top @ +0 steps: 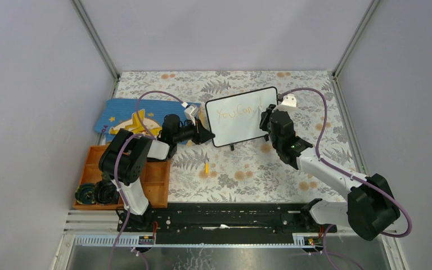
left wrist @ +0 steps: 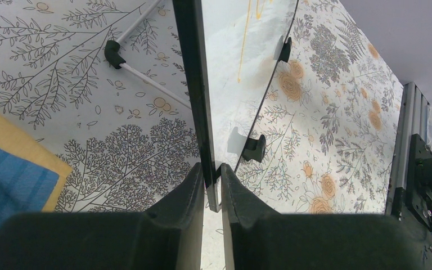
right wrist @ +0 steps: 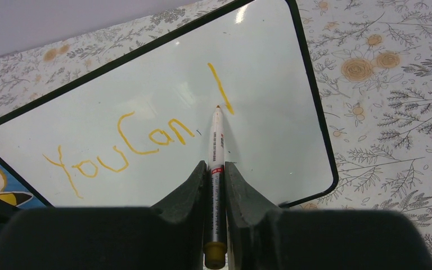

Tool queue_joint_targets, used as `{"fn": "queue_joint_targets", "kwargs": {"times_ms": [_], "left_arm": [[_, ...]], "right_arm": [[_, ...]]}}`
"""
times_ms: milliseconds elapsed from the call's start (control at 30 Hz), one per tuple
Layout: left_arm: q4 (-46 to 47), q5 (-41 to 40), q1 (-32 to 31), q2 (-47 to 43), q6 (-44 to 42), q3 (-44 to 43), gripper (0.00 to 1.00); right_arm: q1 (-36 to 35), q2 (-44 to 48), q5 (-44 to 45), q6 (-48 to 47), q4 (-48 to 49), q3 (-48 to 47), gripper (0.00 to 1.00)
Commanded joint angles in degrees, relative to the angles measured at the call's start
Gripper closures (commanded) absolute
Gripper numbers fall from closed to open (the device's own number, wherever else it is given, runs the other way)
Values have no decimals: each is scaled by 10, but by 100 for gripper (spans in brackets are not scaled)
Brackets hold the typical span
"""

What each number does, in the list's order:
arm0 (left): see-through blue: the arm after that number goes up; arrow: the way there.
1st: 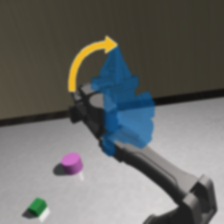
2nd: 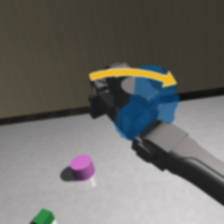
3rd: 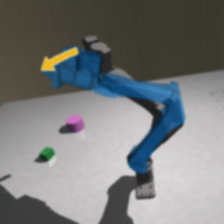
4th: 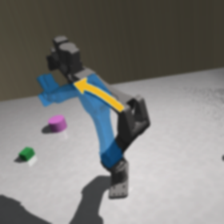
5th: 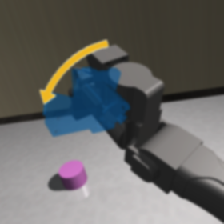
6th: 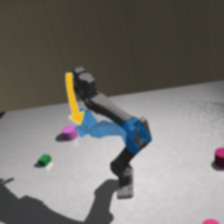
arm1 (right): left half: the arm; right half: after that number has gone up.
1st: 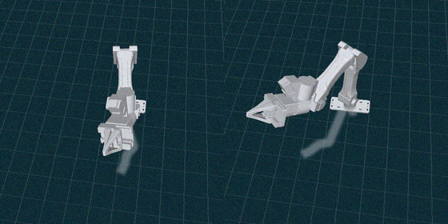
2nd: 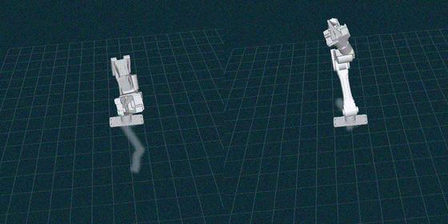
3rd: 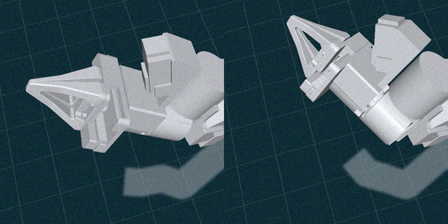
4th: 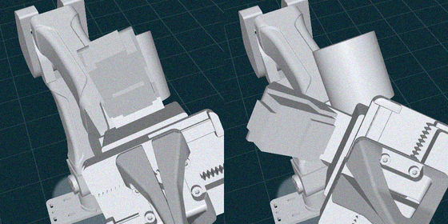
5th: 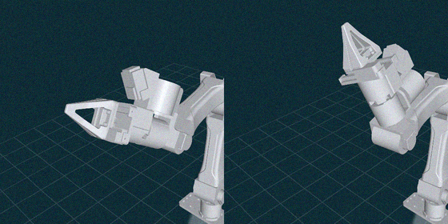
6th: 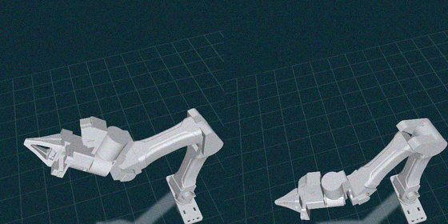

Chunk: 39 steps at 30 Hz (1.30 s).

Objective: Write a sentence on the whiteboard

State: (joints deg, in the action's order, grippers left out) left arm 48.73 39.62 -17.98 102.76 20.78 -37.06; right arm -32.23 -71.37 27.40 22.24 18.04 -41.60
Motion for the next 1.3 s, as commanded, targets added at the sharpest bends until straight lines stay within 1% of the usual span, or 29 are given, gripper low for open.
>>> {"fn": "queue_joint_targets", "kwargs": {"times_ms": [0,400,567,733,967,1267], "left_arm": [[-28,-18,-3,-6,-26,-8,80],[-31,-20,-4,-9,-28,-8,80],[-33,-20,-4,-9,-28,-8,80],[-33,-20,-4,-9,-29,-9,80],[-33,-20,-4,-8,-29,-9,80],[-33,-20,-5,-8,-29,-10,80]], "right_arm": [[4,1,-12,-3,17,-23,100],[4,4,-24,-4,-13,-16,100],[4,3,-14,-5,-43,-23,100],[4,1,9,-6,-52,-28,100],[4,0,37,-8,-42,-34,100],[3,5,40,-9,-14,-36,100]]}}
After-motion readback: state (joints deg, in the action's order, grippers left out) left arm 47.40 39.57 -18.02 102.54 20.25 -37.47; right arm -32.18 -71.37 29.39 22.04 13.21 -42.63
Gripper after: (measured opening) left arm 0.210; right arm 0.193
